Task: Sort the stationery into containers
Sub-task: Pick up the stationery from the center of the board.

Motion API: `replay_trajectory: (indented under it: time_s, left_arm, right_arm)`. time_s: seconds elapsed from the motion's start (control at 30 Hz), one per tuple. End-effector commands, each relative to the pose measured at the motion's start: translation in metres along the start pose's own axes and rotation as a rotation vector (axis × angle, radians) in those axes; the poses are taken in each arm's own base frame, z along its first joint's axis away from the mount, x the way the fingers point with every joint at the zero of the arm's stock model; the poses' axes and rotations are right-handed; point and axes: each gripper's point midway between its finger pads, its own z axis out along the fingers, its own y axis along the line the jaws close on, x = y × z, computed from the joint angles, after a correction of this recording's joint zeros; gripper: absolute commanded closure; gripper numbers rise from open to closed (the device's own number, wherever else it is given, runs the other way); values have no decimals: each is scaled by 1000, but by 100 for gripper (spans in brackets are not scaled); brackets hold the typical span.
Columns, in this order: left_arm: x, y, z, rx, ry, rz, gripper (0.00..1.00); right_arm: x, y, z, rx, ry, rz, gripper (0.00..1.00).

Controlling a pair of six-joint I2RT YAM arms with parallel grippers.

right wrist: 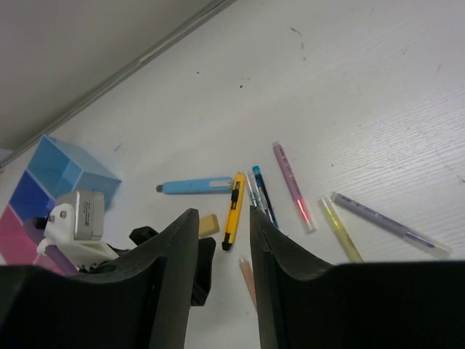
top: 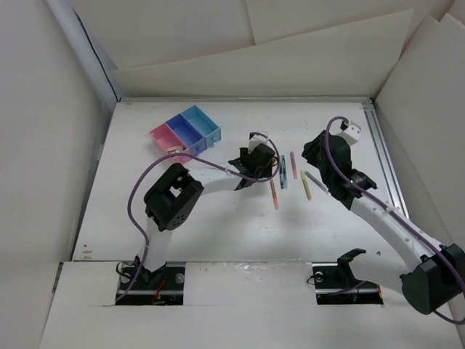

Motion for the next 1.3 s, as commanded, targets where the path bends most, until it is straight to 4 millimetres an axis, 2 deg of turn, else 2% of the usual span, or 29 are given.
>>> replay_trajectory:
  time_s: [0.0,0.1,0.37,0.43,0.47,0.5,0.6,0.7,0.83,0.97,1.0,1.03,1.07,1.2,1.23,1.27]
  left_arm:
    - [-28,1,1,-45,-54,3,44]
    - [-29,4,7,-71,-71,2,45]
    - [-21,-3,25,-72,-51,11,52]
    - [-27,-9,27,-60,-53,16,55]
    - [-19,-6,30,-70,-37,25,55]
    - [-25,-7,30,-74,-50,21,58]
    - [-21,-7,34,-78,-43,25,60]
    - [-20,-5,36,-93,-37,31,60]
    - [-14,-5,42,-98,-28,36,60]
    - [-6,0,45,-119,-12,40,78]
    - [-9,3,40,-125,-19,39,86]
    - [-15,1,36,-119,-30,20,88]
    - [-17,3,33,-123,-40,17,89]
    - [-48,5,0,-99,-121,-48,89]
    - [-60,6,-18,-81,-148,-74,89]
    - [-66,7,-26,-73,-161,-82,89]
  right_arm:
    - [-6,-5,-2,-7,-20,17,59]
    - [-3,-2,-5,-40,-13,25,55]
    - [0,2,-5,-83,0,27,55]
    - [0,2,-5,-83,0,27,54]
    - [1,4,-6,-93,8,27,54]
    - [1,4,-6,-93,8,27,54]
    - [1,7,-6,-109,11,21,54]
    - [-3,6,-8,-106,-3,25,54]
    - [2,5,-8,-109,10,21,53]
    - [2,5,-8,-109,10,21,53]
    - [-1,6,-10,-115,3,26,53]
    - [-2,5,-10,-108,-3,26,53]
    - [-2,5,-10,-108,-3,26,53]
    - [-2,6,-11,-121,-3,29,53]
    - [-2,6,-11,-121,-3,29,53]
    - [-4,7,-13,-126,-10,33,53]
